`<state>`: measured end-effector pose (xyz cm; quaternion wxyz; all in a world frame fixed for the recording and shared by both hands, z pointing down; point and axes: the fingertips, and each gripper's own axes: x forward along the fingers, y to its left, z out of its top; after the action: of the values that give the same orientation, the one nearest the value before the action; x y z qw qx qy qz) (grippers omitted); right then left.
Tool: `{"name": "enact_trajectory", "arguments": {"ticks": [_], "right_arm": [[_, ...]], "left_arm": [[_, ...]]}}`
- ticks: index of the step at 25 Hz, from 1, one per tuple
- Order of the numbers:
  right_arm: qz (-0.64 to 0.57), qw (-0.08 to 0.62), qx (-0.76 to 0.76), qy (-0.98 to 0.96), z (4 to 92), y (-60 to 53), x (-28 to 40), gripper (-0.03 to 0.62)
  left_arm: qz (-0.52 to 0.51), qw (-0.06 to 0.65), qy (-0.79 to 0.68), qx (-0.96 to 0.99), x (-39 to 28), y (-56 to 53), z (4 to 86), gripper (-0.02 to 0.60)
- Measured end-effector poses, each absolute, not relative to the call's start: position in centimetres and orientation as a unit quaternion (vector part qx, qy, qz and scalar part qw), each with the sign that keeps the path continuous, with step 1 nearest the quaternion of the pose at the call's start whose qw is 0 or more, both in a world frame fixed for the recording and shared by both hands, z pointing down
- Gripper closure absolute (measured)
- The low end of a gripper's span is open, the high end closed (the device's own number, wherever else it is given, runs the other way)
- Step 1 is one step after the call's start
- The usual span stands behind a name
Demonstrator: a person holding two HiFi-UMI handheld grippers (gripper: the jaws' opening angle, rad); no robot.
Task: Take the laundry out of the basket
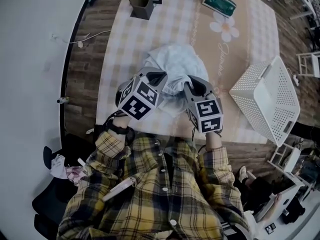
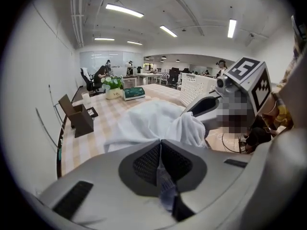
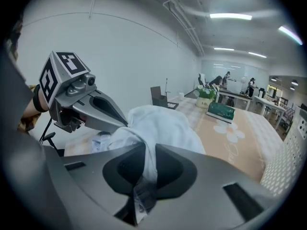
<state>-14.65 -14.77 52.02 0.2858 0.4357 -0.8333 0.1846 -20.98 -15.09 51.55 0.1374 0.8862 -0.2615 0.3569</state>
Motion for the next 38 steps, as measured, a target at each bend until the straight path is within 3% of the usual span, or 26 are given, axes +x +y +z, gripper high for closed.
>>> {"name": "enact_trajectory", "arguments": {"ticks": [13, 21, 29, 38], "right_arm": [[0.215, 0.281, 0.447, -0.822, 53.0, -14.4, -14.6, 0.511], [0.220, 0.271, 0.410, -0.842, 49.2, -12.9, -14.8, 0.439], [0.203, 0.266, 0.385, -0.860, 45.9, -10.5, -14.5, 0.399], [0.179, 0.147, 0.415, -0.880, 39.3, -9.8, -13.2, 0.387]], "left_arm": [[0.349, 0.149, -0.263, 0.887, -20.9, -14.8, 53.4, 0.535], [0.330, 0.145, -0.276, 0.891, -22.3, -14.9, 50.6, 0.433], [0.294, 0.129, -0.284, 0.903, -22.9, -14.0, 47.8, 0.422], [0.229, 0.096, -0.272, 0.930, -21.0, -13.2, 42.5, 0.422]]}}
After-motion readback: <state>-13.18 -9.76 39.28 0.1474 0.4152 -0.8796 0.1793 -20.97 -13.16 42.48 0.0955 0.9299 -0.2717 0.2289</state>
